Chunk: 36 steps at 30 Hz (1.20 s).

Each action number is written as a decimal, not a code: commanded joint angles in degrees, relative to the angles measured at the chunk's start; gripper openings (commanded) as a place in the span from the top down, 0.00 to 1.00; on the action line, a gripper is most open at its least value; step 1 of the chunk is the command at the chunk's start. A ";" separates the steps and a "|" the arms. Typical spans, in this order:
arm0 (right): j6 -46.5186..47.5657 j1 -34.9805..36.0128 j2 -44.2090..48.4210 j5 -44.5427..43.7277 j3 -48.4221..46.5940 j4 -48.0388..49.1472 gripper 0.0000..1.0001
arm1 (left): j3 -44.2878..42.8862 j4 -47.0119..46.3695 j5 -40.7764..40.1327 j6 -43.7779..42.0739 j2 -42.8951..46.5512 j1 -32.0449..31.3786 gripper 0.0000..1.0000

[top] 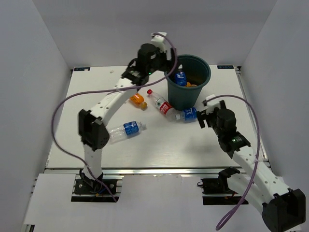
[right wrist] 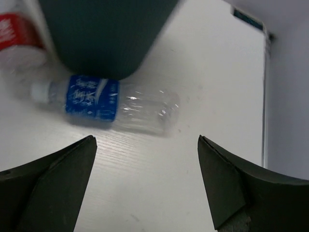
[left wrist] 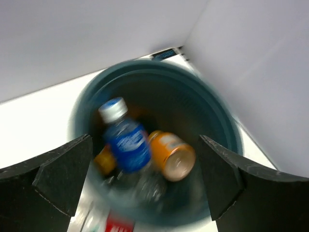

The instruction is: Put the plastic bottles in the bin

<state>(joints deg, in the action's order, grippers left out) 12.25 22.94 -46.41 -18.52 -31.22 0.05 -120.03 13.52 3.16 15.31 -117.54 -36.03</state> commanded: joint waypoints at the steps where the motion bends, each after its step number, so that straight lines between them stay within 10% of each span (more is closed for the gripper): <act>1: 29.61 -0.09 -3.06 25.87 -3.58 -2.49 0.10 | 10.13 1.86 -1.84 3.23 15.12 5.00 0.02; 12: 52.15 -4.12 -22.47 31.68 -15.27 -12.36 0.11 | 66.11 -2.98 -24.40 11.75 53.88 8.08 0.02; 36: 57.01 -9.23 -56.05 29.60 -36.61 -27.63 0.11 | 72.39 6.17 -38.49 12.99 62.25 8.35 0.02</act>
<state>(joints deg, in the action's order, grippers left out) 68.99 13.87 -98.94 10.61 -63.59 -23.92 -48.23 19.33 -33.54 29.06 -55.55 -27.86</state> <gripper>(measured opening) 0.895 0.982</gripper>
